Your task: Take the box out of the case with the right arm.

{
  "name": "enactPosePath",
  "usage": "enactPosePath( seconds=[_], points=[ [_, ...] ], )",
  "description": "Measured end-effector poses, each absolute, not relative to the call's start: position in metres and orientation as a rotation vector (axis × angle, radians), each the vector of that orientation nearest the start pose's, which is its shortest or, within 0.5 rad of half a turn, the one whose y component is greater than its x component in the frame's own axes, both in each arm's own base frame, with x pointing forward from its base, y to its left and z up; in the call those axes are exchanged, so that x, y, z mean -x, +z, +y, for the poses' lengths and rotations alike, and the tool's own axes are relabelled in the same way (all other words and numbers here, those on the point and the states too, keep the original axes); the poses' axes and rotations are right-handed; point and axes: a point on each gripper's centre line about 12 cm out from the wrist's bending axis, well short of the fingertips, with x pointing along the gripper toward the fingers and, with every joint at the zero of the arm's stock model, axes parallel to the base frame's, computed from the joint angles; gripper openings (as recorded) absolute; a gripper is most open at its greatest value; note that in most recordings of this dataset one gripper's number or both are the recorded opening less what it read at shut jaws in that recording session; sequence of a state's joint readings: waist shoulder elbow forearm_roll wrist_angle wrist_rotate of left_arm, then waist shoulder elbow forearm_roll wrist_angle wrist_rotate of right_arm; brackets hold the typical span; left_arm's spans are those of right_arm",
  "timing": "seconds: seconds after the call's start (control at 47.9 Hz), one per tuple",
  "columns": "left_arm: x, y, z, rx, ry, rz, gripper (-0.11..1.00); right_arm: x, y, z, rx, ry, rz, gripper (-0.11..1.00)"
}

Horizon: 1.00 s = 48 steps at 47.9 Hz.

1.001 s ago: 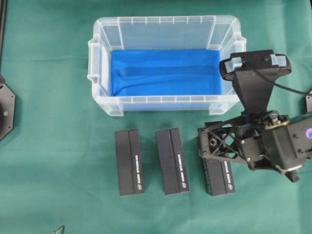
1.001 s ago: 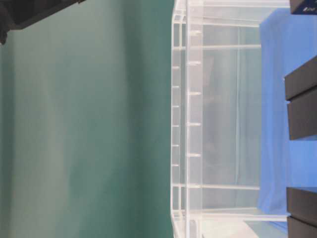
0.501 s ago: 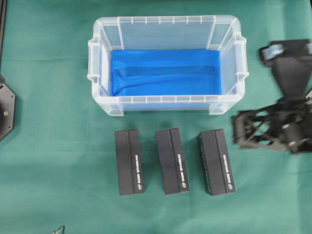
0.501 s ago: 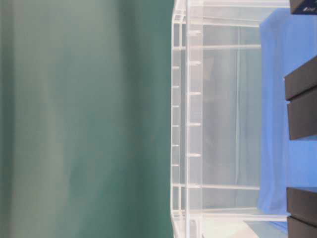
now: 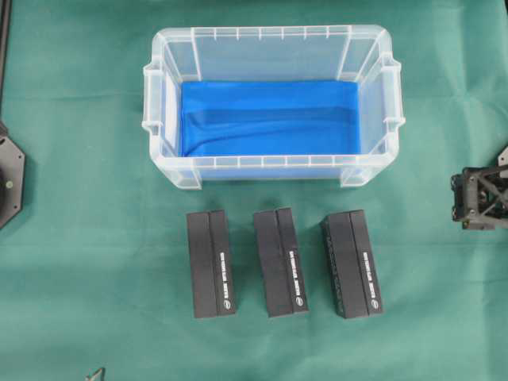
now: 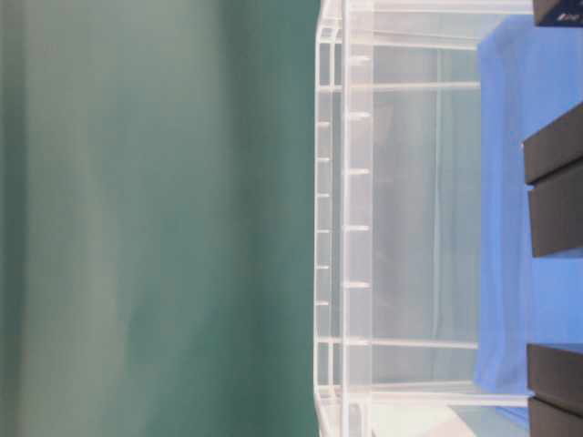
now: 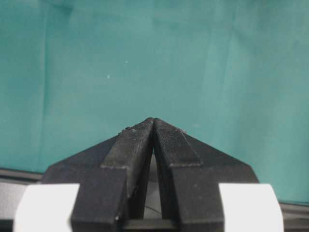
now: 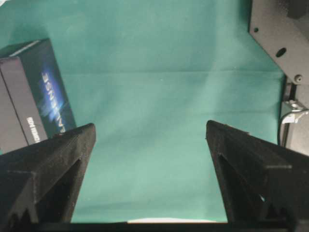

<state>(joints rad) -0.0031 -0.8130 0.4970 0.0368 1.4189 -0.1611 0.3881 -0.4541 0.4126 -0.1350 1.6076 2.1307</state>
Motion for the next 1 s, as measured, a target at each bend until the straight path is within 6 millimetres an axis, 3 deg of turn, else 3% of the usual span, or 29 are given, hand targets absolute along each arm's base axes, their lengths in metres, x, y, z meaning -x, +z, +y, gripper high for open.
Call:
enactPosePath(
  seconds=[0.355, 0.814, 1.001],
  points=[
    [-0.161, 0.364, 0.004, 0.117, 0.117, 1.098, 0.02, -0.216, 0.318, 0.06, -1.252, -1.323, 0.983, 0.89],
    [-0.161, 0.364, 0.004, 0.117, 0.117, 1.098, 0.02, -0.214, 0.31, -0.036, -1.174, -1.301, 1.001, 0.89],
    [-0.161, 0.364, 0.004, 0.117, 0.117, 1.098, 0.02, -0.211, 0.31, -0.06, -1.161, -1.294, 0.997, 0.89]
  ],
)
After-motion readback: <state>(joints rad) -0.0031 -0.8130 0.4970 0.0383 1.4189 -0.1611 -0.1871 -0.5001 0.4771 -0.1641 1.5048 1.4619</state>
